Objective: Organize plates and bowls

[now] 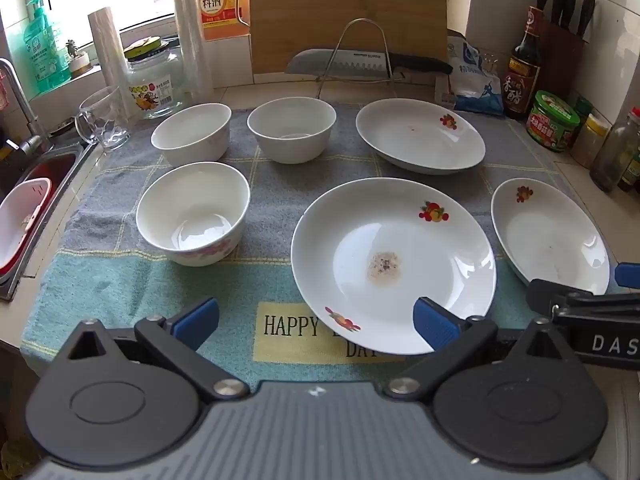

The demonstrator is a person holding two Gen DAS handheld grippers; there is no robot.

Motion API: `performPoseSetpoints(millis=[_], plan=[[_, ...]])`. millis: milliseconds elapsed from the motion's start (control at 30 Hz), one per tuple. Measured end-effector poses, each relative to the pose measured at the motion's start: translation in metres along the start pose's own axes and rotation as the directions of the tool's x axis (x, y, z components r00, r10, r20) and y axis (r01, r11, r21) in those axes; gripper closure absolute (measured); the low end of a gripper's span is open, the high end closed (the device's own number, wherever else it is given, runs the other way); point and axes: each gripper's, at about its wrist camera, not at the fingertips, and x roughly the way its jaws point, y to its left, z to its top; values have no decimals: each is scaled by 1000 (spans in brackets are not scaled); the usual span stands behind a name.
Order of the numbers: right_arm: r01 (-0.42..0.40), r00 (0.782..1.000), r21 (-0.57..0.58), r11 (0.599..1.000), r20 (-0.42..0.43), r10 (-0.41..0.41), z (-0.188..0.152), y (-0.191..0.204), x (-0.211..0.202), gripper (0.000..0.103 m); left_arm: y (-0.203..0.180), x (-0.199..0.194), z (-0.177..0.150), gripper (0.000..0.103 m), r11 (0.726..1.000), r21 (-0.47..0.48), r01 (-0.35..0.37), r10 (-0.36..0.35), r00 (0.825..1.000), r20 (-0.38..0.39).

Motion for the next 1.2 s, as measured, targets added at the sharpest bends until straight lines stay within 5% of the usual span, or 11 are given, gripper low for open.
performPoseSetpoints(millis=[1200], plan=[[7, 1000, -7, 1000, 28, -6, 0, 5, -8, 0, 3, -3, -1, 1, 1000, -13, 12, -12, 1000, -3]])
